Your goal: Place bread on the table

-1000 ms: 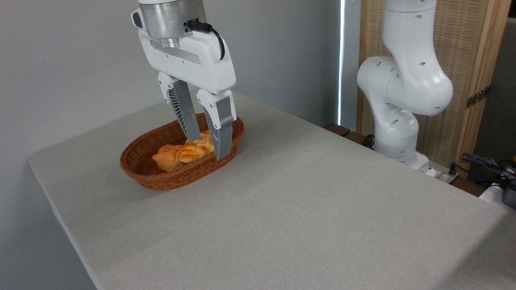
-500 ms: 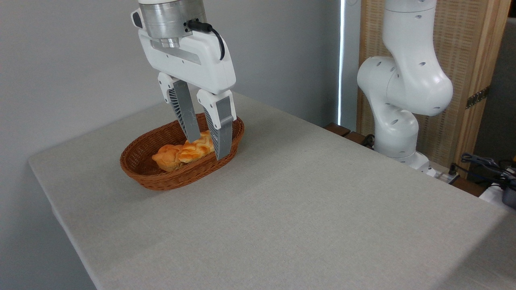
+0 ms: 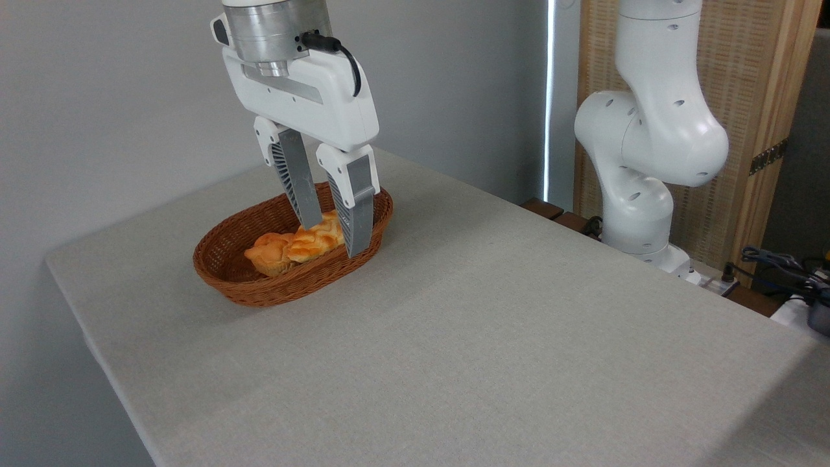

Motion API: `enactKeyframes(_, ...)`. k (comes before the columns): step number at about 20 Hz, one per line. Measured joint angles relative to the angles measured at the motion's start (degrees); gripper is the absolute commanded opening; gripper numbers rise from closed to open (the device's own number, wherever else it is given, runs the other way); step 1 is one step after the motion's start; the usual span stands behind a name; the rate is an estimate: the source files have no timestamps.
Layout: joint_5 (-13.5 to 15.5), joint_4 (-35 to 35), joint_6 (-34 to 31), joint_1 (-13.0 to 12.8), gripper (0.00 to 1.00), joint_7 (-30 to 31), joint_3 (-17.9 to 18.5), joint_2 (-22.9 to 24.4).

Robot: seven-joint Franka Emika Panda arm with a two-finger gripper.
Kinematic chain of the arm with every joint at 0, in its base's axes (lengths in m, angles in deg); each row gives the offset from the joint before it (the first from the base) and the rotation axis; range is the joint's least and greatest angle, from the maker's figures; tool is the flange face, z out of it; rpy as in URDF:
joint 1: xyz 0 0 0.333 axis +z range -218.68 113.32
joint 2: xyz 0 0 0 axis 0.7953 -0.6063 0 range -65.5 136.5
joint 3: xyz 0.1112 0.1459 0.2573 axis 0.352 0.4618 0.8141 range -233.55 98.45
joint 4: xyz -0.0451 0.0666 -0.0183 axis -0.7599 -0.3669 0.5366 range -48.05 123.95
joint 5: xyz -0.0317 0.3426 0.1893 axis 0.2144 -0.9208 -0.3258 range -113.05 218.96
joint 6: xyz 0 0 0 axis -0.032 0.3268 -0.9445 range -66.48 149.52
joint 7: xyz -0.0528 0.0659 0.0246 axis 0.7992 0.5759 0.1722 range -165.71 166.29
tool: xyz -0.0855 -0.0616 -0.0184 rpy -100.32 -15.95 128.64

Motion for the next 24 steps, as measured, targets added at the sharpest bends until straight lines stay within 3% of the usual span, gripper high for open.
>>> enactKeyframes(10, 0.0, 0.0, 0.0, -0.4, 1.00, 0.0, -0.3, 0.0)
enactKeyframes(14, 0.2, 0.6, 2.1, -0.8, 1.00, 0.1, -2.1, 0.0)
enactKeyframes(20, 2.7, 8.2, 8.3, -2.9, 1.00, 3.6, -4.1, 4.5)
enactKeyframes(24, 5.0, 14.6, 13.2, -5.9, 1.00, 12.2, -4.2, 8.7)
